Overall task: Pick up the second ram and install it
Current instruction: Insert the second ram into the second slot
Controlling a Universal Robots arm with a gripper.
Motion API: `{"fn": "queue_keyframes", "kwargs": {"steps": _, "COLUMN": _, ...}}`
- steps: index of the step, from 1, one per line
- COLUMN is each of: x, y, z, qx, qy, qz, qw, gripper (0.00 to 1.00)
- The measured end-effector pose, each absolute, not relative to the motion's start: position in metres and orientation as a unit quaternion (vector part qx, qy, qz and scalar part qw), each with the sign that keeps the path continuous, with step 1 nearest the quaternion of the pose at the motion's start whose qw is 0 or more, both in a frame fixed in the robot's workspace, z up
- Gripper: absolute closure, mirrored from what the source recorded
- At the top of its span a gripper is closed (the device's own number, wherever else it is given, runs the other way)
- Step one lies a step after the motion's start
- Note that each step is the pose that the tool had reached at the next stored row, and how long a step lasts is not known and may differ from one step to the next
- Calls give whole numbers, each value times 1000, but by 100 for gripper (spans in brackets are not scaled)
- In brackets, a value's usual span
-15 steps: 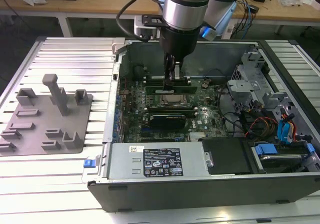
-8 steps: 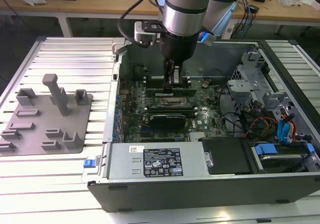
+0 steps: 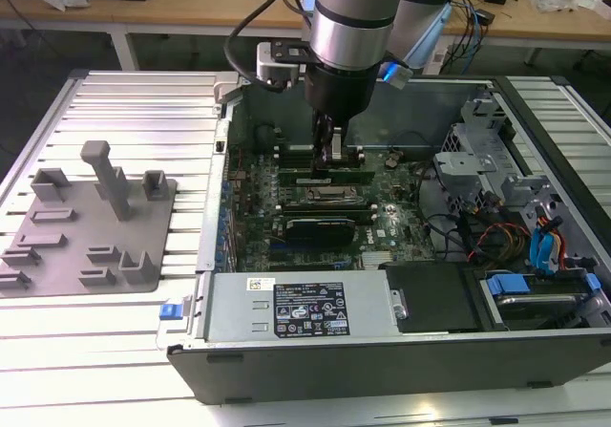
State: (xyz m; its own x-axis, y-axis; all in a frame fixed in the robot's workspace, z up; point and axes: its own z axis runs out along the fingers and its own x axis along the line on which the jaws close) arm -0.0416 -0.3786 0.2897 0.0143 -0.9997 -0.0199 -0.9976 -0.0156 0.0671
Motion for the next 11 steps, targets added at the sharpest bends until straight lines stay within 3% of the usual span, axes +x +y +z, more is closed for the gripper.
{"fn": "queue_keyframes", "kwargs": {"steps": 11, "x": -42, "y": -379, "z": 274, "qx": 712, "qy": -701, "qz": -31, "qw": 17, "gripper": 91}}
